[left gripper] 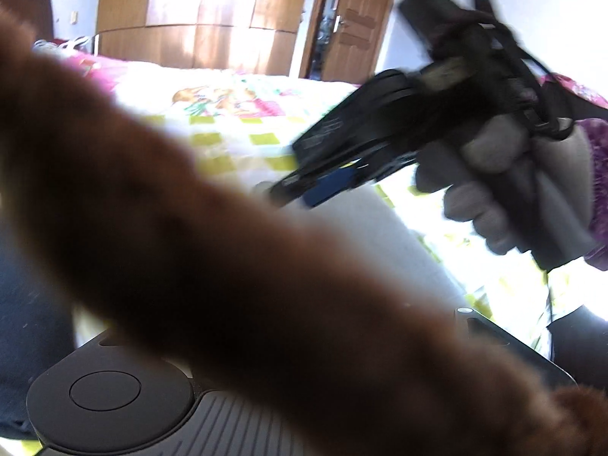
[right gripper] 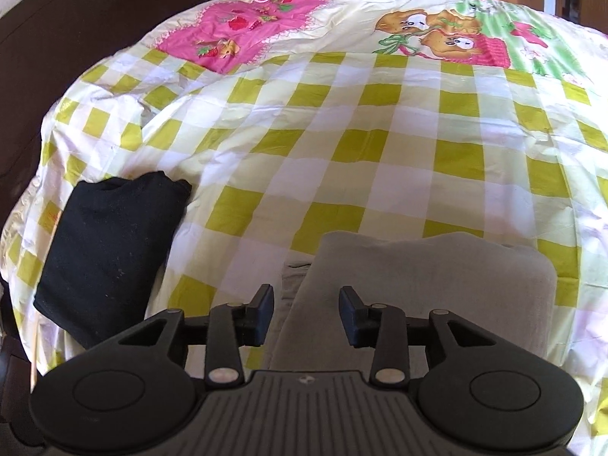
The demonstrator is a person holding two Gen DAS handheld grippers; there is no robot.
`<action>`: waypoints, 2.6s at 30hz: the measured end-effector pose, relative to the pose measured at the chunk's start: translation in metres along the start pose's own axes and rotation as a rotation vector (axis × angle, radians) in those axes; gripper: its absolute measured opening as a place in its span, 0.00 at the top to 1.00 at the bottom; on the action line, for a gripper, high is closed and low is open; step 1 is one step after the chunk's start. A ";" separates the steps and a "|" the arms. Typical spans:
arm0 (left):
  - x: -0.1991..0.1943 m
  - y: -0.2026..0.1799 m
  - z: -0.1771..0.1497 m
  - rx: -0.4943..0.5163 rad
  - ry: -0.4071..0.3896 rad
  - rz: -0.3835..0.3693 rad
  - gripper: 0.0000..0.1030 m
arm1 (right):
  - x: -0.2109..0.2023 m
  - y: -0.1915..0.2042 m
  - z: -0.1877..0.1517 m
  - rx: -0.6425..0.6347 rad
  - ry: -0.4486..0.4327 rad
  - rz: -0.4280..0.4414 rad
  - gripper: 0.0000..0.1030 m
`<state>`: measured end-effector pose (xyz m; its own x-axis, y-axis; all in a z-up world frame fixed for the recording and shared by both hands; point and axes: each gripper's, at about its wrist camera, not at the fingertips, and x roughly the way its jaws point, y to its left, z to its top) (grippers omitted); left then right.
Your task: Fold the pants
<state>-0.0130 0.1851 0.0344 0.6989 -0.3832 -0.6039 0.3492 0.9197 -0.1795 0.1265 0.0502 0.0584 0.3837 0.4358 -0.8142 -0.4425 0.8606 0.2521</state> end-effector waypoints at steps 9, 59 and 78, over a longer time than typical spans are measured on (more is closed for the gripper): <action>0.031 -0.019 -0.005 0.018 0.055 0.057 0.65 | -0.020 -0.021 -0.006 0.055 -0.054 -0.038 0.79; 0.061 -0.005 0.019 0.018 0.159 0.274 0.61 | -0.059 -0.081 -0.103 -0.045 -0.152 0.005 0.53; 0.082 -0.012 0.017 0.020 0.202 0.282 0.47 | -0.035 -0.115 -0.107 0.075 -0.140 -0.022 0.43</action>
<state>0.0504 0.1413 0.0001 0.6325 -0.0875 -0.7696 0.1732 0.9844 0.0304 0.0772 -0.0921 0.0024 0.5045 0.4447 -0.7401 -0.3727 0.8853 0.2780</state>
